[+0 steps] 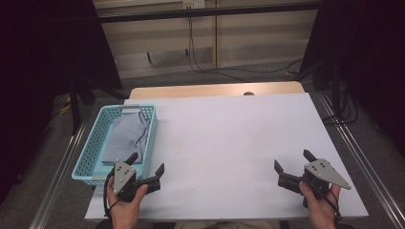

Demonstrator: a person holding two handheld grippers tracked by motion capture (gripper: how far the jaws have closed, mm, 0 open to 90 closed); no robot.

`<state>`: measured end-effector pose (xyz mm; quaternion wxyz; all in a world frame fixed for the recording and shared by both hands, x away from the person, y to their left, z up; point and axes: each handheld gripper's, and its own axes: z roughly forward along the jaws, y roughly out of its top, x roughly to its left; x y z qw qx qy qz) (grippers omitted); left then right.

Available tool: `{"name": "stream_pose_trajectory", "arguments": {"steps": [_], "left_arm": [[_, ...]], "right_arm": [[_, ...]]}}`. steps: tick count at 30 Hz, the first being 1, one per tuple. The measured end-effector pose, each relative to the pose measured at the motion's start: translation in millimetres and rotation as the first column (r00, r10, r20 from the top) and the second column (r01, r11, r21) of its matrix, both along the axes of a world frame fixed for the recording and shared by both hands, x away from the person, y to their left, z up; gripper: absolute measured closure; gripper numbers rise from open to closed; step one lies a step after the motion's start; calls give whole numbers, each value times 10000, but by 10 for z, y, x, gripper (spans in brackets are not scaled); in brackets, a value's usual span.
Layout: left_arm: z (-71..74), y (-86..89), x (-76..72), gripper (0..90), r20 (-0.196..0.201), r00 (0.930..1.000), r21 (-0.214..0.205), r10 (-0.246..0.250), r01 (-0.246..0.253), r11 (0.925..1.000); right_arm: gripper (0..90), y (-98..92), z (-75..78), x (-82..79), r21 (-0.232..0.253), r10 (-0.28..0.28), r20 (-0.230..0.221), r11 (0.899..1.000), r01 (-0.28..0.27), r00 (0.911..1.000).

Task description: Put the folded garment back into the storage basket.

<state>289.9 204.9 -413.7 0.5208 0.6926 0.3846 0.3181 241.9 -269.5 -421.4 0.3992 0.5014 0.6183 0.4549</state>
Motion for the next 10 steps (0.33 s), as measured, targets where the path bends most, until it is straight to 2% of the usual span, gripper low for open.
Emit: {"name": "stream_pose_trajectory", "arguments": {"steps": [4, 7, 10], "left_arm": [[5, -6, 26, 49, 33, 10000, -176, -20, 21, 9998], [6, 0, 44, 49, -111, 9999, -330, -90, 86, 9994], [13, 10, 38, 49, 38, 10000, -289, 8, -7, 9996]], "right_arm": [[24, 2, -24, 10, 89, 135, 94, 9999, -136, 9999], [24, -4, -35, 18, 205, 25, 4, 9998, -25, 10000], [24, -8, -27, 16, 211, -45, -108, 9998, 48, 9999]]}}
